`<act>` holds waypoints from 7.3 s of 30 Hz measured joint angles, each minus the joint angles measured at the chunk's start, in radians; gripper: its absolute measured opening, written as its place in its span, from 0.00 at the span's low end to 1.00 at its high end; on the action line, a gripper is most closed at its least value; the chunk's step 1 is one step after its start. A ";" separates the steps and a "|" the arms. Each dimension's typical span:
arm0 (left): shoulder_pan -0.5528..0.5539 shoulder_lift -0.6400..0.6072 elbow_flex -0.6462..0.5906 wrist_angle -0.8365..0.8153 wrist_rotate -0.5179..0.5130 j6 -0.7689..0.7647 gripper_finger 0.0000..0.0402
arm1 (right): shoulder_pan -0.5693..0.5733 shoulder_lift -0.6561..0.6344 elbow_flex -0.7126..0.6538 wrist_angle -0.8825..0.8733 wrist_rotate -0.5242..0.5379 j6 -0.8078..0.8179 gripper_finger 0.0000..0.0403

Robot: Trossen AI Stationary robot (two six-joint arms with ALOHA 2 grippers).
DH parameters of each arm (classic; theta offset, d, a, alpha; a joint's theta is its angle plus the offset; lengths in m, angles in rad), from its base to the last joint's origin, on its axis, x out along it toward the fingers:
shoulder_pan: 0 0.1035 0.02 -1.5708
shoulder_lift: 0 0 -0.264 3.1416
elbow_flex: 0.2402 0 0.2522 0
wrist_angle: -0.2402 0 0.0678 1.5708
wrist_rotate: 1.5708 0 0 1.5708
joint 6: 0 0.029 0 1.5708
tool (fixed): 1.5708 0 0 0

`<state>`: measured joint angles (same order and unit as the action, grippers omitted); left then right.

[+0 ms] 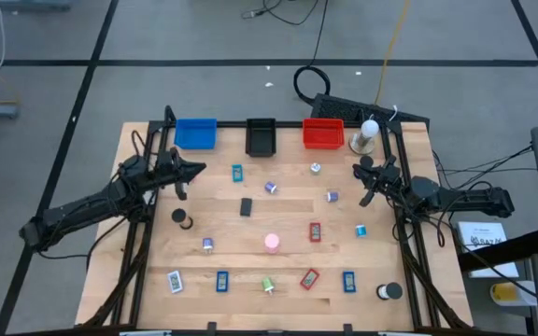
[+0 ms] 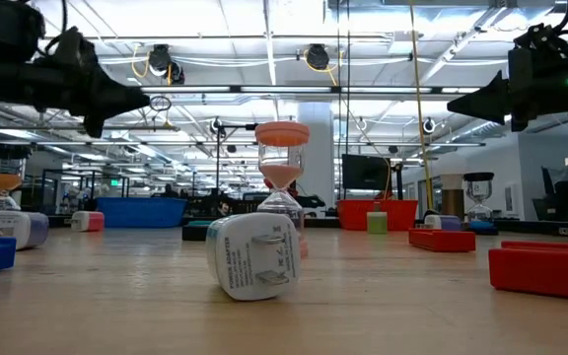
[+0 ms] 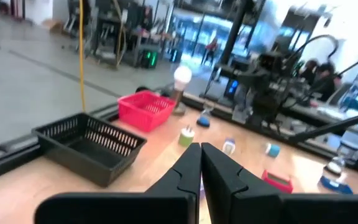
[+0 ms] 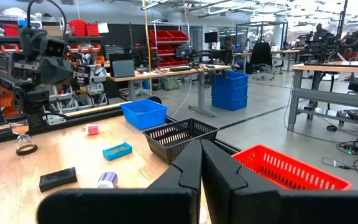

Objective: Pick & Place Office items
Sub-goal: Put the pink charger adapter into the blue bin

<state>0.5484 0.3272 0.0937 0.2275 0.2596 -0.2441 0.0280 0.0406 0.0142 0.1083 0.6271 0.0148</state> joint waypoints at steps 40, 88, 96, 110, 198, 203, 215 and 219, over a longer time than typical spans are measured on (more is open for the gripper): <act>-0.110 0.561 0.475 -0.772 -0.399 -0.080 0.10 | 0.000 0.000 0.000 0.000 0.000 0.000 0.00; 0.017 0.799 0.415 -0.889 -0.401 -0.165 0.10 | 0.000 0.000 0.000 0.000 0.000 0.000 0.00; -0.040 0.800 0.730 -1.163 -0.417 -0.079 0.02 | 0.000 0.000 0.000 0.000 0.000 0.000 0.00; -0.094 0.932 0.712 -1.027 -0.549 -0.127 0.40 | 0.000 0.000 0.000 0.000 0.000 0.000 0.00; -0.551 1.438 0.060 1.036 -0.835 0.002 0.34 | 0.000 0.000 0.000 0.000 0.000 0.000 0.00; -0.507 1.500 0.105 1.024 -0.760 0.026 0.34 | 0.000 0.000 0.000 0.000 0.000 0.000 0.00; -0.496 1.530 0.143 1.009 -0.690 0.059 0.35 | 0.000 0.000 0.000 0.000 0.000 0.000 0.00; -0.505 1.532 0.140 0.989 -0.678 0.060 0.49 | 0.000 0.000 0.000 0.000 0.000 0.000 0.00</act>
<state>0.0436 1.8594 0.2337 1.2169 -0.4180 -0.1841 0.0280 0.0409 0.0143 0.1085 0.6273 0.0150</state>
